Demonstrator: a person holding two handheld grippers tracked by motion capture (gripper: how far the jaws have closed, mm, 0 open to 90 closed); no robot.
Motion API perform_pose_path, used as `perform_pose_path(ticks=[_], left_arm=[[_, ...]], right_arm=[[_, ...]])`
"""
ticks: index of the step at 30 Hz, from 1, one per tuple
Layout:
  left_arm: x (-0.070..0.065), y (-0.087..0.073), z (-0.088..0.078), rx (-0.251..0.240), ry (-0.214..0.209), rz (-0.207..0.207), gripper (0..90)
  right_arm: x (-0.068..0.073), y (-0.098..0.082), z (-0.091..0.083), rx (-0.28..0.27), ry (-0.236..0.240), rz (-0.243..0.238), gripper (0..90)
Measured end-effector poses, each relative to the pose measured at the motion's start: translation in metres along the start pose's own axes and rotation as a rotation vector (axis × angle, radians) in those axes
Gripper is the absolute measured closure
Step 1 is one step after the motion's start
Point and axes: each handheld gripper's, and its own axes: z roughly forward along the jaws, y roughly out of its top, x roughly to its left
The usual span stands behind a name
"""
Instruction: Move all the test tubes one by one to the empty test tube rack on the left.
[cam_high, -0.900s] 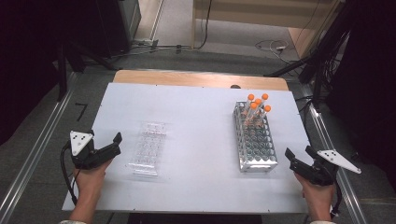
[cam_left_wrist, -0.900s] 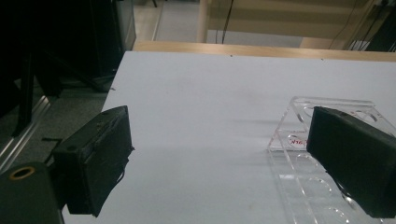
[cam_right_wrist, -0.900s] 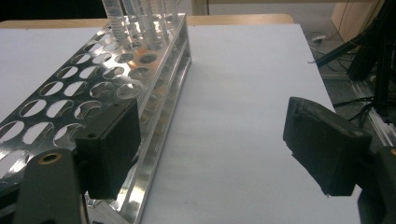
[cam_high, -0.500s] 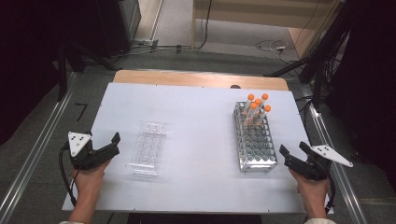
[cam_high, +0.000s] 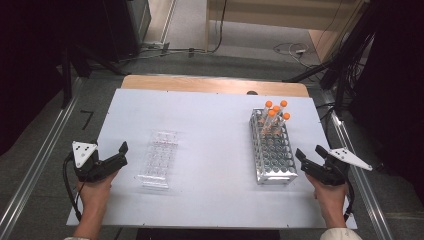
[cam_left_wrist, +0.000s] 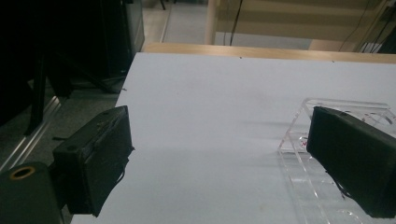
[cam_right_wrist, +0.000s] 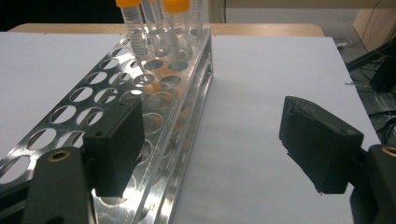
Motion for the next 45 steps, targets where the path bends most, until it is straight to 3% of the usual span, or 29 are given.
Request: perform_pose_path(ticks=[21, 30, 36, 45], left_arm=[[0.001, -0.001, 0.000, -0.001, 0.020, 0.002, 7.2], [0.001, -0.001, 0.000, -0.001, 0.028, 0.003, 7.3], [0.002, -0.001, 0.000, 0.001, 0.030, 0.005, 7.3], [0.001, -0.001, 0.000, -0.001, 0.033, 0.006, 7.4]], right_arm=[[0.005, 0.023, 0.046, 0.001, 0.020, -0.062, 23.1], [0.002, 0.033, 0.062, -0.009, 0.025, -0.080, 29.6], [-0.001, 0.038, 0.070, -0.017, 0.059, -0.067, 34.7], [0.000, 0.037, 0.082, 0.002, 0.076, -0.107, 39.8]])
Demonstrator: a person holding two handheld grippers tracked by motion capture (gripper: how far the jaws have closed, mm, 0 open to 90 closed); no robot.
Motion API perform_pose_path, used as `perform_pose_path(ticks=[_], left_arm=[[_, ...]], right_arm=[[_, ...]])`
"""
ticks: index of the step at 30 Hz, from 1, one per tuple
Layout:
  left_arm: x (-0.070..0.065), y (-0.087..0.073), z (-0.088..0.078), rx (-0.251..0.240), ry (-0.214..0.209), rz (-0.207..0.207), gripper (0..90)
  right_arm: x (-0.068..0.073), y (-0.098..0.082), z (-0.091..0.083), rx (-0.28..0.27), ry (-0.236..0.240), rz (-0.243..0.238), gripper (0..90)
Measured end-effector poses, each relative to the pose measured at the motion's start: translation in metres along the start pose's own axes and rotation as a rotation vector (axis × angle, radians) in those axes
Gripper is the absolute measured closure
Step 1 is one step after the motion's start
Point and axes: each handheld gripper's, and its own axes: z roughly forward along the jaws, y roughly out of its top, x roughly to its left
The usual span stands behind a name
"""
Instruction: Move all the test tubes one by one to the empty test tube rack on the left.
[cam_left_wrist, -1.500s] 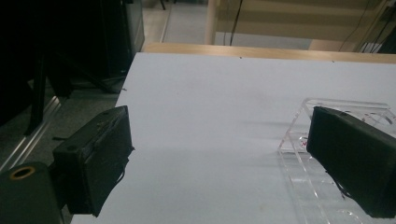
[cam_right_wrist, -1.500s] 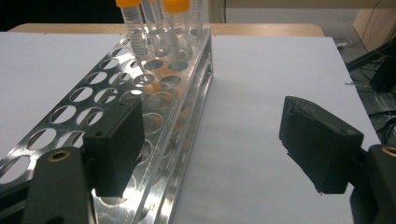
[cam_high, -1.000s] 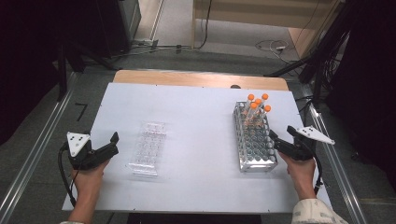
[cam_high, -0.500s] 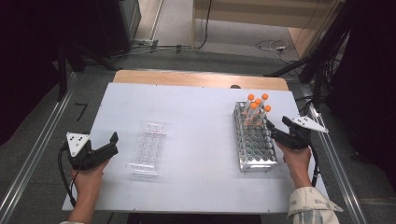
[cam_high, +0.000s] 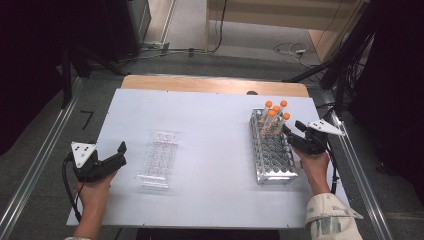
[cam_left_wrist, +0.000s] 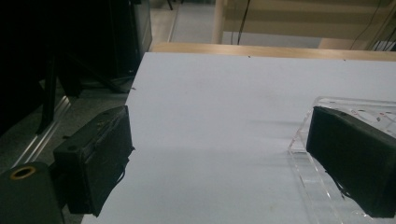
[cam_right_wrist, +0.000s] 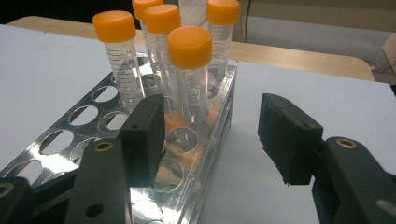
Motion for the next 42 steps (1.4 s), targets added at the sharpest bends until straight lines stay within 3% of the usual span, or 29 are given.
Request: perform_pose_path(ticks=[13, 21, 42], left_arm=[[0.001, 0.000, 0.000, 0.001, 0.001, 0.000, 7.4], [0.000, -0.001, 0.000, 0.004, 0.001, 0.004, 7.4], [0.001, -0.001, 0.000, 0.003, 0.006, 0.002, 8.3]], right_arm=[[0.000, 0.002, 0.012, -0.007, -0.003, -0.021, 46.6], [-0.002, 0.002, 0.017, -0.005, 0.050, -0.022, 53.6], [-0.002, 0.000, 0.025, -0.019, 0.064, -0.057, 68.9]])
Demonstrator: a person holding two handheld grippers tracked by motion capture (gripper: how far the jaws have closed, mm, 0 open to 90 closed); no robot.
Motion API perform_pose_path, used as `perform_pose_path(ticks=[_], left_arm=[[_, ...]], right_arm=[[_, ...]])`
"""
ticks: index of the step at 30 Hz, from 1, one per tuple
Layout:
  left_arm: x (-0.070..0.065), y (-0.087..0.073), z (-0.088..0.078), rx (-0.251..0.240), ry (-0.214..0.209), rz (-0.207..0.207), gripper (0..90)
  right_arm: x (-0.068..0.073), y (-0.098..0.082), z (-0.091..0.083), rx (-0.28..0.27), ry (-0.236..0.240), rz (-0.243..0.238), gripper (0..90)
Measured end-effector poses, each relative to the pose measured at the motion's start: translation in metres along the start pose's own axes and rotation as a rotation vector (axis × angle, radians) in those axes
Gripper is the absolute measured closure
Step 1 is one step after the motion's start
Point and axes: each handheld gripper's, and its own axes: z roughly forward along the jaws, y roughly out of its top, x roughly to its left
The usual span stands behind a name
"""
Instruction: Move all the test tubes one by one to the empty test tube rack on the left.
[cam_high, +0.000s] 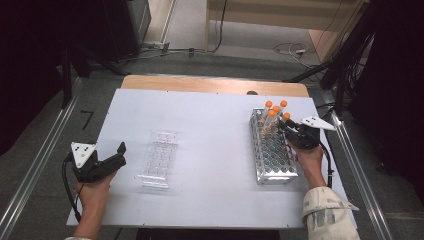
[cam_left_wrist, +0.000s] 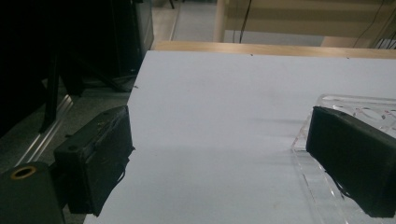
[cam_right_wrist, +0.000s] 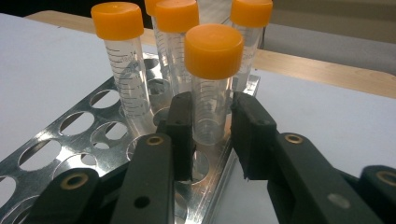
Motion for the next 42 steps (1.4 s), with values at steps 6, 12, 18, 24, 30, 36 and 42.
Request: perform_pose_path(ticks=[6, 12, 18, 24, 30, 36, 42], left_arm=[[0.000, 0.000, 0.000, 0.000, 0.000, -0.002, 8.3], [0.000, 0.000, 0.000, 0.002, -0.002, -0.001, 8.4], [0.001, 0.000, 0.000, 0.003, -0.001, -0.001, 8.3], [0.001, 0.000, 0.001, 0.004, -0.002, 0.000, 8.3], [0.001, 0.000, 0.000, 0.007, 0.000, 0.001, 8.4], [0.001, -0.001, 0.000, 0.006, 0.001, 0.000, 8.3], [0.001, -0.001, 0.000, 0.007, 0.000, 0.000, 8.4]], right_arm=[[0.001, 0.000, 0.001, -0.003, -0.001, -0.007, 71.0], [0.000, 0.001, -0.001, -0.017, 0.001, -0.003, 71.5], [0.001, 0.002, -0.003, -0.024, 0.001, 0.002, 71.5], [0.001, 0.005, -0.006, -0.038, 0.000, 0.009, 71.5], [0.003, 0.012, -0.010, -0.049, 0.002, 0.010, 71.7], [0.003, 0.015, -0.014, -0.059, -0.003, 0.021, 71.9], [0.004, 0.021, -0.019, -0.079, -0.003, 0.023, 72.0]])
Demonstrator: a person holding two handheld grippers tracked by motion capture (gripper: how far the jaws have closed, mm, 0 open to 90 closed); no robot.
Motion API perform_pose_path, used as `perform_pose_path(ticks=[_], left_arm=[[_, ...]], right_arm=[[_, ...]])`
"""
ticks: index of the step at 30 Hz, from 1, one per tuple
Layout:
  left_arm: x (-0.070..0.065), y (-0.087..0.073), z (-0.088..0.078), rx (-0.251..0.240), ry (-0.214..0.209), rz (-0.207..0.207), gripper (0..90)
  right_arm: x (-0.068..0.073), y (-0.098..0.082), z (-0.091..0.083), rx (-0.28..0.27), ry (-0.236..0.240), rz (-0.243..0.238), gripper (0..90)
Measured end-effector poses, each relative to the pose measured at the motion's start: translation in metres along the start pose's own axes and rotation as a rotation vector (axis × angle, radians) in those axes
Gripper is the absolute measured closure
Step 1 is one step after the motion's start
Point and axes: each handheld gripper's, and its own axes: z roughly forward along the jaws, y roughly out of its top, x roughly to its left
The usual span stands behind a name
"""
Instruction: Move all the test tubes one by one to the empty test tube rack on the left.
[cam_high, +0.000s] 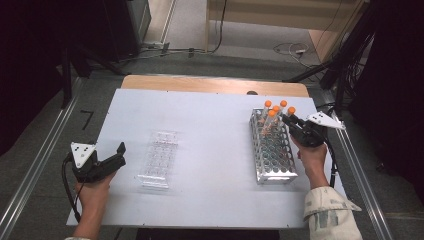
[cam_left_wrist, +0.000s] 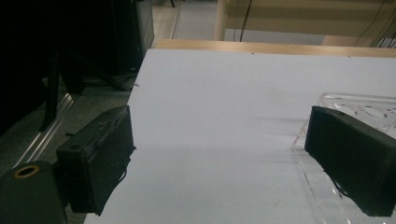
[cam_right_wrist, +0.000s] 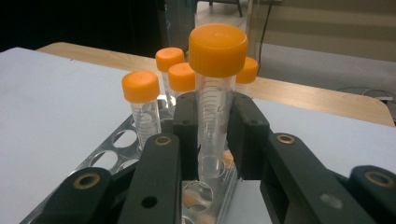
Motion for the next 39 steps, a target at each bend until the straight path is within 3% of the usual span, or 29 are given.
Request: perform_pose_path(ticks=[14, 26, 39], left_arm=[[0.000, 0.000, -0.001, 0.002, 0.002, -0.002, 8.4], [-0.002, 0.003, -0.004, -0.014, -0.017, -0.008, 8.4], [-0.021, 0.014, -0.011, -0.031, -0.083, 0.025, 8.4]], right_arm=[[0.005, 0.016, -0.018, -0.048, 0.016, 0.006, 72.0], [0.025, 0.026, -0.033, -0.032, 0.066, 0.000, 72.0], [0.061, 0.028, -0.038, -0.013, 0.162, -0.026, 72.0]])
